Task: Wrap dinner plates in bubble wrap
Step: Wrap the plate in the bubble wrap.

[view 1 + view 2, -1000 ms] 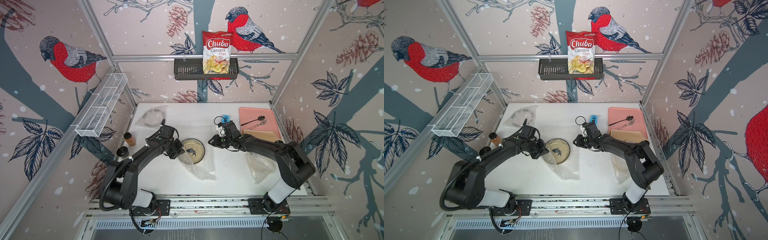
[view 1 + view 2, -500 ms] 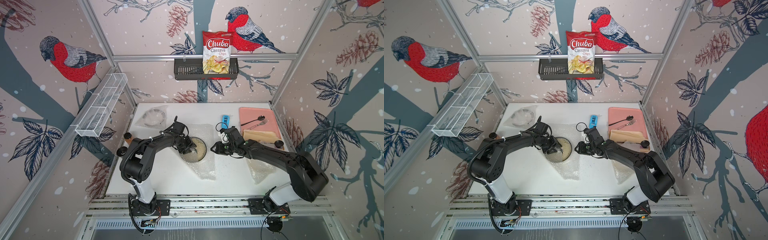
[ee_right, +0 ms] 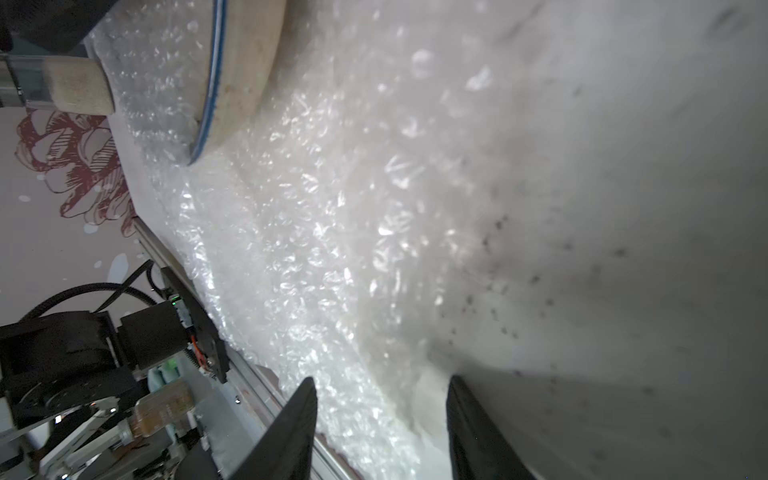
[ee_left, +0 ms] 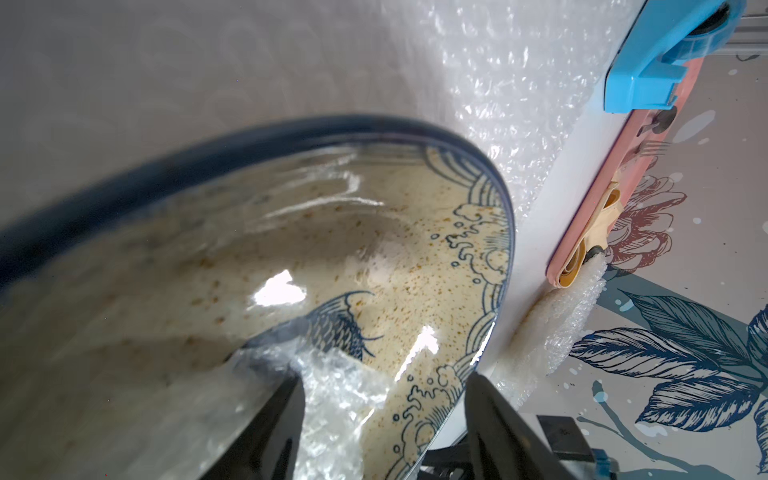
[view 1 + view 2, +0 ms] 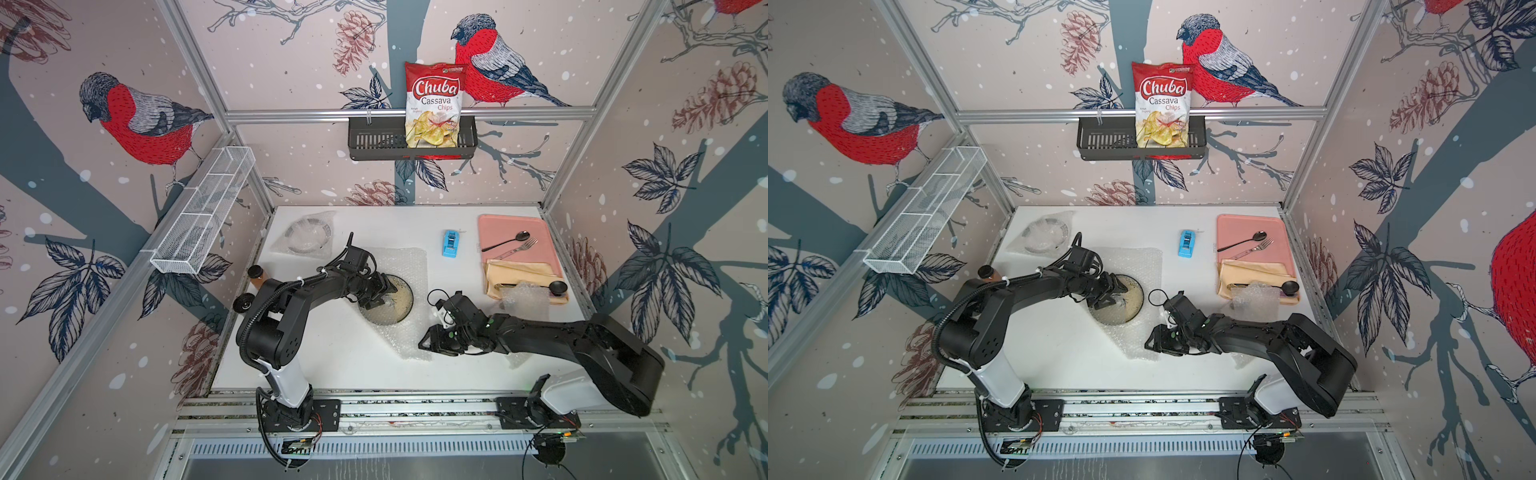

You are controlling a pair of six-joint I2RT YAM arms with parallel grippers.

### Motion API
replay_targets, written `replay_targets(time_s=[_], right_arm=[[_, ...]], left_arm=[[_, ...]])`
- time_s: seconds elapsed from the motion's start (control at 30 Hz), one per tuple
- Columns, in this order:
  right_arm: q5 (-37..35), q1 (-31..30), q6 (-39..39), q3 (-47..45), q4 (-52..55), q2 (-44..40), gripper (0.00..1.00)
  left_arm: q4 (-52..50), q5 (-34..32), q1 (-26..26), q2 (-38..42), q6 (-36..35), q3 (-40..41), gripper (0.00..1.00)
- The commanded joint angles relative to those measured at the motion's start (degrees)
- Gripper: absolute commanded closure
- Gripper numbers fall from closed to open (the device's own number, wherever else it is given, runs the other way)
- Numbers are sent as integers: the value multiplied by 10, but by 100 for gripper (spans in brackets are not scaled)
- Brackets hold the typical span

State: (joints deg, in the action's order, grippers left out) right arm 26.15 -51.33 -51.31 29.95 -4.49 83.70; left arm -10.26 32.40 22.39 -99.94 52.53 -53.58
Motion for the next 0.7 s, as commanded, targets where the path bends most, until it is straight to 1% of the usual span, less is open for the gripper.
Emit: replay_targets(time_s=[0.0,0.03,0.1,0.13,0.2,0.3,0.43,0.5,0.57,0.67], right_arm=[[16,-15,-49,-3,-76,15,62],[12,-17,-51,-1,-76,16,67],[13,-17,-52,1,-81,7,83],[12,-16,-50,5,-81,3,89],[16,-16,-40,21,-74,-6,95],[35,-12,-20,59,-71,-2,98],[74,14,-4,118,-86,41,100],[92,29,-5,141,-103,64,100],[104,45,-15,159,-124,89,100],[132,62,-41,177,-185,128,100]], left_arm=[[-44,-48,2,-1,-9,17,35],[-43,-49,1,2,-9,20,35],[-40,-49,1,4,-9,25,35],[-40,-51,0,4,-10,28,35],[-34,-51,1,4,-9,34,35],[-29,-51,0,2,-4,39,35],[-22,-50,-2,4,2,40,35],[-11,-45,-6,7,7,45,34],[9,-27,-12,12,12,53,30],[24,-15,-20,22,14,61,26]])
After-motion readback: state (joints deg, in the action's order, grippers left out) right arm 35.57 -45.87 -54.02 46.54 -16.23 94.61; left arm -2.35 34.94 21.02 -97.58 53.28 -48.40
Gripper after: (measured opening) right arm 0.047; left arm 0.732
